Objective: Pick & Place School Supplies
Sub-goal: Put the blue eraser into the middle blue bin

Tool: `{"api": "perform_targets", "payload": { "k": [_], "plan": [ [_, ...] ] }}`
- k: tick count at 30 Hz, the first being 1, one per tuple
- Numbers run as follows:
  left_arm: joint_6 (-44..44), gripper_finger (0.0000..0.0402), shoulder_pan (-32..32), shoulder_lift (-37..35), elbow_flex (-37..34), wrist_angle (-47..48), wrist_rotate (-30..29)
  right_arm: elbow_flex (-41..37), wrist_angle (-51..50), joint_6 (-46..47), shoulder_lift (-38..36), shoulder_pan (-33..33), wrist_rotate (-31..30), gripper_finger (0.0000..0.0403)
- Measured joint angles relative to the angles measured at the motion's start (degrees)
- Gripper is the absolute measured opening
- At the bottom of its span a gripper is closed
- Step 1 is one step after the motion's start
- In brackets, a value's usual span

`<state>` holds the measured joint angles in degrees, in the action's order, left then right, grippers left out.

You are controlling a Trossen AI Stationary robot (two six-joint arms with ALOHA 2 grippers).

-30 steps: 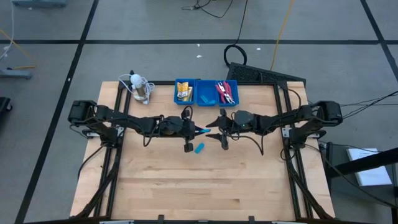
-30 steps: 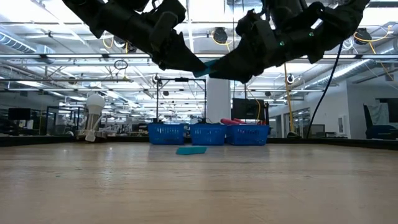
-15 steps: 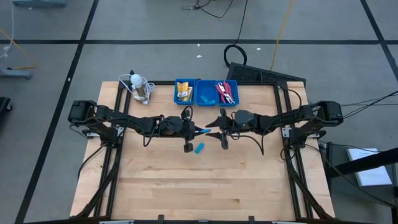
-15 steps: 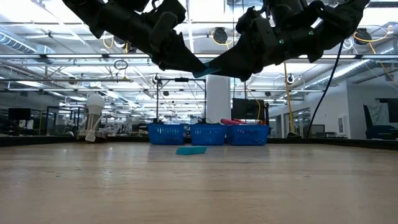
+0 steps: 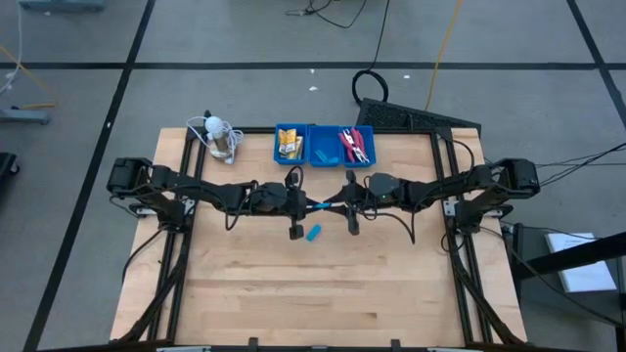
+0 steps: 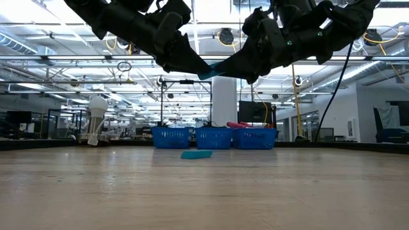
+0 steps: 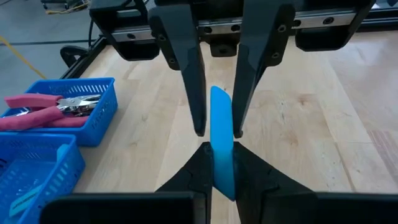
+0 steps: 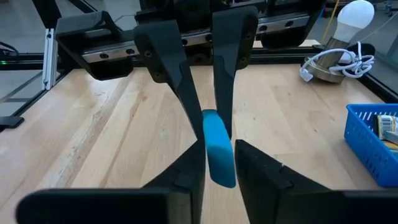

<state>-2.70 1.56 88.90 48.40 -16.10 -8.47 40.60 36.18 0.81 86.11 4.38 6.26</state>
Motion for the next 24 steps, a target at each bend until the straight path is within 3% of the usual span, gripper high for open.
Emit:
{"api": "perform_targets", "payload": {
  "k": [9, 16, 24],
  "plan": [
    [0.42, 0.0040, 0.00, 0.00, 0.00, 0.09, 0.01, 0.00, 0.00, -1.22, 0.00, 0.00, 0.02, 0.0038],
    [0.84, 0.0043, 0.07, 0.00, 0.00, 0.08, 0.02, 0.00, -0.02, -1.54, 0.00, 0.00, 0.02, 0.0034],
    [3.29, 0.0133, 0.07, 0.02, 0.02, -0.54, -0.96, 0.00, -0.70, -1.54, 0.00, 0.00, -0.05, 0.0032]
  ]
}}
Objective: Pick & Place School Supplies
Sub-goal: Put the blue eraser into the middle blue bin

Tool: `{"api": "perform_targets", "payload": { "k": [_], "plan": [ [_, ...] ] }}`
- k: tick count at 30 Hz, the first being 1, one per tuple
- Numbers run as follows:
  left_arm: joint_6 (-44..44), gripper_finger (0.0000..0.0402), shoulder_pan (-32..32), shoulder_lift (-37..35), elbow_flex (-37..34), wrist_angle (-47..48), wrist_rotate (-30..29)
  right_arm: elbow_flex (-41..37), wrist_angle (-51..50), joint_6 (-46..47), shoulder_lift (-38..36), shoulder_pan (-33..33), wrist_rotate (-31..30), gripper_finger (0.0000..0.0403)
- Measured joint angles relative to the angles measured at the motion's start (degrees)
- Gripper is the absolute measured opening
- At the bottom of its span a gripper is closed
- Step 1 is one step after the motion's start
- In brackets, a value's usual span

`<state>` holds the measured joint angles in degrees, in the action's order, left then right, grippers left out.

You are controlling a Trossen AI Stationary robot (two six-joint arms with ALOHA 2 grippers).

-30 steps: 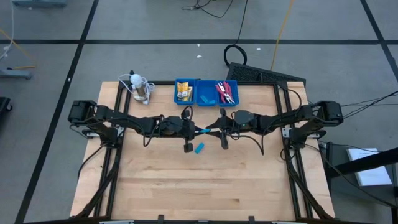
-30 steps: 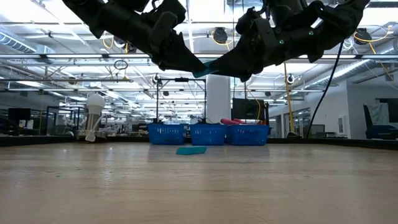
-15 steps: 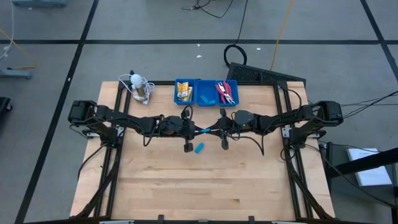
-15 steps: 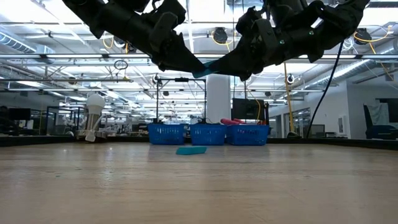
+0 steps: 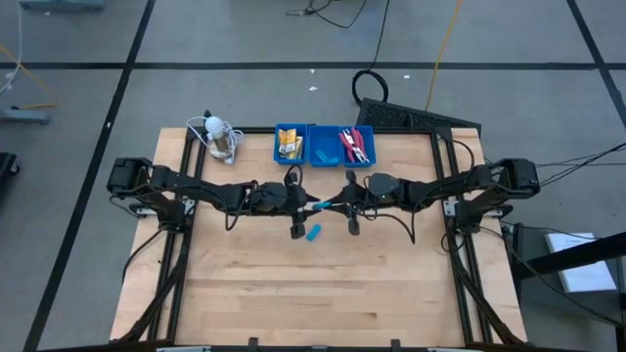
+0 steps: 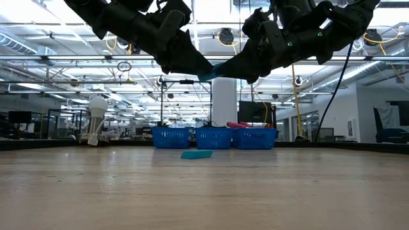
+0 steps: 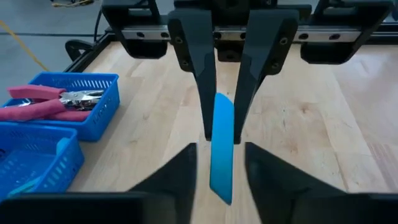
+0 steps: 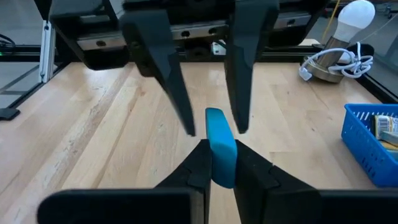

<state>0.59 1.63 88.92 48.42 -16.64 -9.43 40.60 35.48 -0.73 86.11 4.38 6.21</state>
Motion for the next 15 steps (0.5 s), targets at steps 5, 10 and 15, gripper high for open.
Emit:
{"api": "perform_targets", "payload": {
  "k": [5, 10, 15],
  "plan": [
    [1.05, 0.0209, 0.00, -0.62, 0.00, -0.58, 0.01, 0.00, -1.27, 0.44, 0.00, 0.90, -0.41, 0.0031],
    [-1.09, 0.0260, -0.17, -4.50, 0.04, 0.46, 0.56, 0.00, -2.19, 2.26, 0.00, 3.78, -5.22, 0.0032],
    [-1.42, 0.0284, -1.62, -5.54, 0.04, 2.03, 0.37, 0.00, -1.64, 3.69, 0.00, 9.49, -9.27, 0.0031]
  ]
}}
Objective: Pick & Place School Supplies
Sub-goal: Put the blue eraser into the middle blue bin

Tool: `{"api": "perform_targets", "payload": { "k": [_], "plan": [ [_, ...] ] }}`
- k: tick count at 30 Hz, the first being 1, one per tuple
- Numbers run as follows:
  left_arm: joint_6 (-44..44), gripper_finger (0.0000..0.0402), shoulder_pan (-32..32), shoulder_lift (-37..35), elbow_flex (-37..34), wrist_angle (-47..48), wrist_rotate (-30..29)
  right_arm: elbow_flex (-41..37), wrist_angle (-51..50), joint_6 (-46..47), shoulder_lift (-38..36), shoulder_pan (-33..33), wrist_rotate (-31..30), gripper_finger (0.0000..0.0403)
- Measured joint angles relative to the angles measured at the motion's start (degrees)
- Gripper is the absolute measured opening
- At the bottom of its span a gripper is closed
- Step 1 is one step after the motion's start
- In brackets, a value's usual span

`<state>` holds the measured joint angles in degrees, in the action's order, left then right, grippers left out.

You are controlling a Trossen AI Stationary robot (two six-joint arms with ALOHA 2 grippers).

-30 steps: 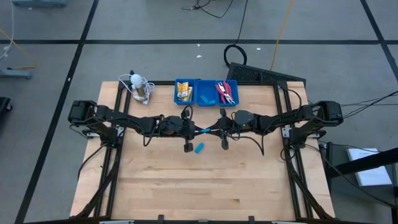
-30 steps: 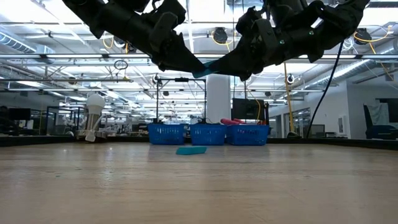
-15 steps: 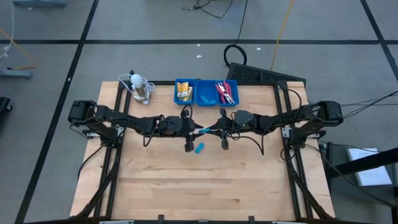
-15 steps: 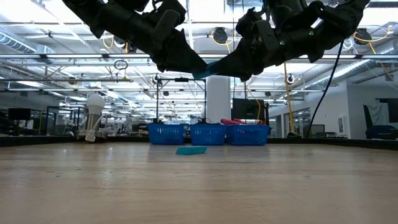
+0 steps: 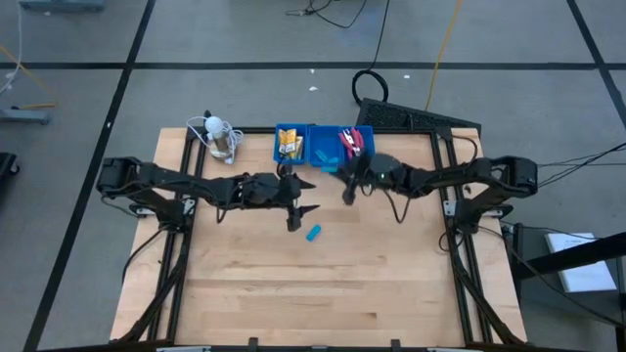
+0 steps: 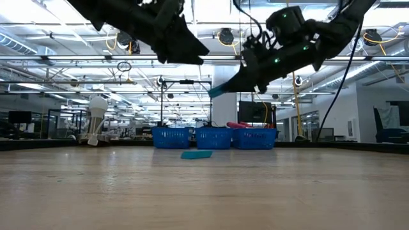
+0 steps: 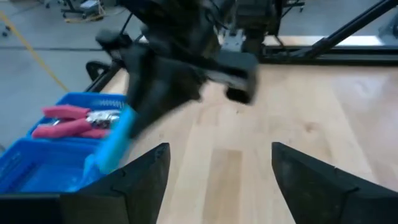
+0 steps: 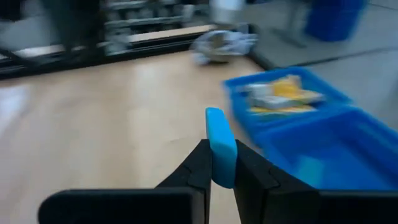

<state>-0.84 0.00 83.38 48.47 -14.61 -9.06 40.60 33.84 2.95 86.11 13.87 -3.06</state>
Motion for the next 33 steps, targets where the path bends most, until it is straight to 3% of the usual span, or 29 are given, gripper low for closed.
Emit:
{"api": "perform_targets", "payload": {
  "k": [10, 20, 33],
  "plan": [
    [2.49, 0.0275, -2.67, 4.18, -0.04, 0.63, -0.04, 0.55, 3.01, 2.41, 3.81, 11.17, -1.39, 0.0030],
    [4.10, 0.0275, -3.49, 5.58, -0.07, 0.62, -0.04, 12.67, -1.35, 1.08, 19.06, 14.01, -3.09, 0.0030],
    [4.43, 0.0280, -3.21, 5.58, -0.07, 1.55, 0.03, 14.36, -2.86, 1.97, 20.48, 15.77, -2.91, 0.0070]
  ]
}}
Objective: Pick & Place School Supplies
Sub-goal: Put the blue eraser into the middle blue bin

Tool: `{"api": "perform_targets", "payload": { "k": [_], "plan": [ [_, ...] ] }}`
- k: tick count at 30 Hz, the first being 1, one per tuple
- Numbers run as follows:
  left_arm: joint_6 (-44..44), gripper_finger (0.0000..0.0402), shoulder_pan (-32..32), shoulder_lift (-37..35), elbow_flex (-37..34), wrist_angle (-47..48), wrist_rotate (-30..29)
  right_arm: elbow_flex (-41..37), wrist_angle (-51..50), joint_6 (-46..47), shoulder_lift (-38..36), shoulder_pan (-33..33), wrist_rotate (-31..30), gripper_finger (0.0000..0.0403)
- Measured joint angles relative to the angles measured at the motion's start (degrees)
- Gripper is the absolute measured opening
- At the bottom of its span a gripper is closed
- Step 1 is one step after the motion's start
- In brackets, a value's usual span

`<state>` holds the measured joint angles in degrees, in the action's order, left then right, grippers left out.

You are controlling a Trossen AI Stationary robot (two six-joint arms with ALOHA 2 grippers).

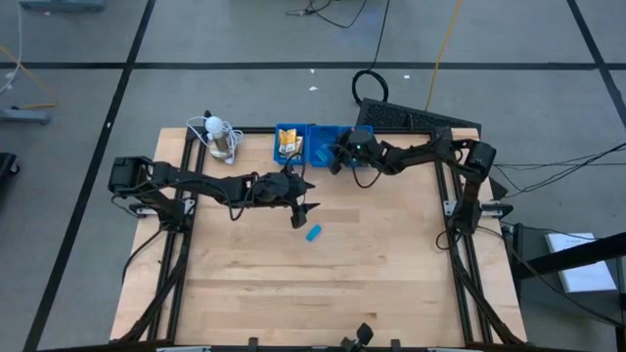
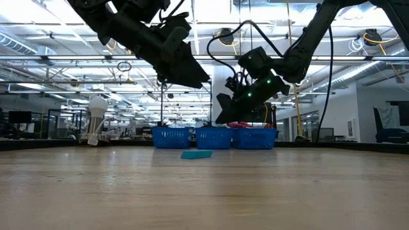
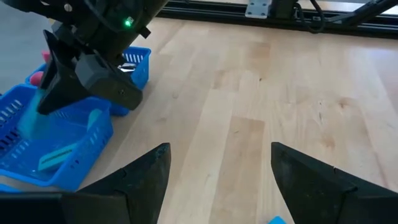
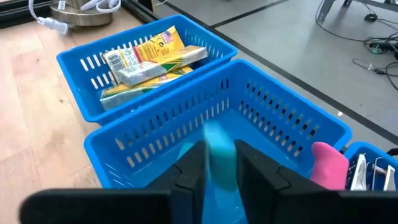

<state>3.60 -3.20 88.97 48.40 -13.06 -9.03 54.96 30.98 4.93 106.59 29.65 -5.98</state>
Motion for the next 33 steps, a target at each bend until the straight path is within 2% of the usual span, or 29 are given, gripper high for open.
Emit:
{"api": "perform_targets", "payload": {
  "k": [8, 13, 18, 24, 29, 33],
  "plan": [
    [0.07, 0.0280, 0.00, 0.00, 0.00, 0.12, 0.00, -0.02, -1.06, 0.20, -1.35, 0.00, 0.04, 0.0150],
    [0.29, 0.0280, 0.00, 0.00, 0.00, 2.03, 0.01, -0.07, -5.34, -0.82, -6.38, -1.34, 1.96, 0.0181],
    [5.11, 0.0280, 0.08, 1.29, 0.00, 7.14, 0.00, -0.07, -12.86, -2.15, -14.17, -4.78, 3.18, 0.0187],
    [12.83, 0.0280, 3.35, 9.96, 0.41, 8.26, 1.59, -0.11, -18.83, -4.90, -21.77, -9.35, 0.66, 0.0181],
    [15.61, 0.0280, 7.93, 17.30, 5.89, 12.12, 2.00, -0.11, -21.39, -7.03, -25.22, -11.99, -6.15, 0.0177],
    [15.67, 0.0280, 11.19, 21.53, 12.51, 18.96, 0.98, -0.07, -21.76, -6.70, -25.66, -13.56, -7.72, 0.0177]
  ]
}}
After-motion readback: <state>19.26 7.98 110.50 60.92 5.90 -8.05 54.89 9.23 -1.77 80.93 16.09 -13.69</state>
